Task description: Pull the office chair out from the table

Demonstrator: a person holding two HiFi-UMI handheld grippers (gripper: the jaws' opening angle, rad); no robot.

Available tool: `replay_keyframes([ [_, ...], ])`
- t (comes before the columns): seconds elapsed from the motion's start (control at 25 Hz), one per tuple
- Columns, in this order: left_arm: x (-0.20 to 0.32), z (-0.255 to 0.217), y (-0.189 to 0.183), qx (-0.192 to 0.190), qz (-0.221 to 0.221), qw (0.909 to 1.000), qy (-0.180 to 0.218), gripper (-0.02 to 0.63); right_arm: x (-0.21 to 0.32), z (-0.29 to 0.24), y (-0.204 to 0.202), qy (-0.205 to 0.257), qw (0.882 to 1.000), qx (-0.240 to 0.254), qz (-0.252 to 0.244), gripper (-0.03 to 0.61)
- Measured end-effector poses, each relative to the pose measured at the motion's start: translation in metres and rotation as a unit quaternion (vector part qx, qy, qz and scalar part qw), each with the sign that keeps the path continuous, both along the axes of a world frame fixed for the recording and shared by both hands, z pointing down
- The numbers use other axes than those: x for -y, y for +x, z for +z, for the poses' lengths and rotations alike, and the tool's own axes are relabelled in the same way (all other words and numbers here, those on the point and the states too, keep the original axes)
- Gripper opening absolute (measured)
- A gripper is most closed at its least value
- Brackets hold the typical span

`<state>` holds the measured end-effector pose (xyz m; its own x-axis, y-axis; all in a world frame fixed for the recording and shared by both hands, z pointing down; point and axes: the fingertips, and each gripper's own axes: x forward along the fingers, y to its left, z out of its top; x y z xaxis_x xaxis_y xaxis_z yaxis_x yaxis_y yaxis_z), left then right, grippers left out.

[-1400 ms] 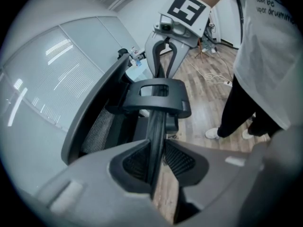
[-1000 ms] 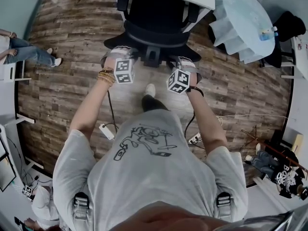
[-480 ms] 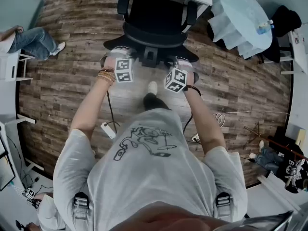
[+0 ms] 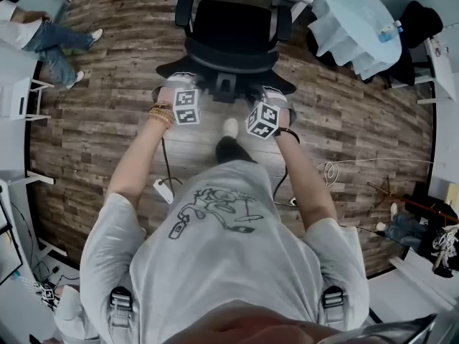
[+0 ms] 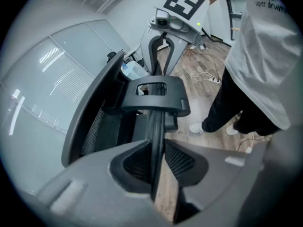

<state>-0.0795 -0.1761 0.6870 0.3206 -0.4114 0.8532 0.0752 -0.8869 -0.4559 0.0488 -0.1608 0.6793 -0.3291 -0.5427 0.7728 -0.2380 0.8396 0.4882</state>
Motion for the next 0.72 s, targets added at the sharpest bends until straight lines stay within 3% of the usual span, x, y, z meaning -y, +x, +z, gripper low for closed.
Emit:
replay_keyframes([
  [0.72, -0.108, 0.000, -0.019, 0.004, 0.001, 1.0000, -0.001, 0.091, -0.110, 0.001, -0.020, -0.008, 1.000, -0.005, 0.012, 0.106],
])
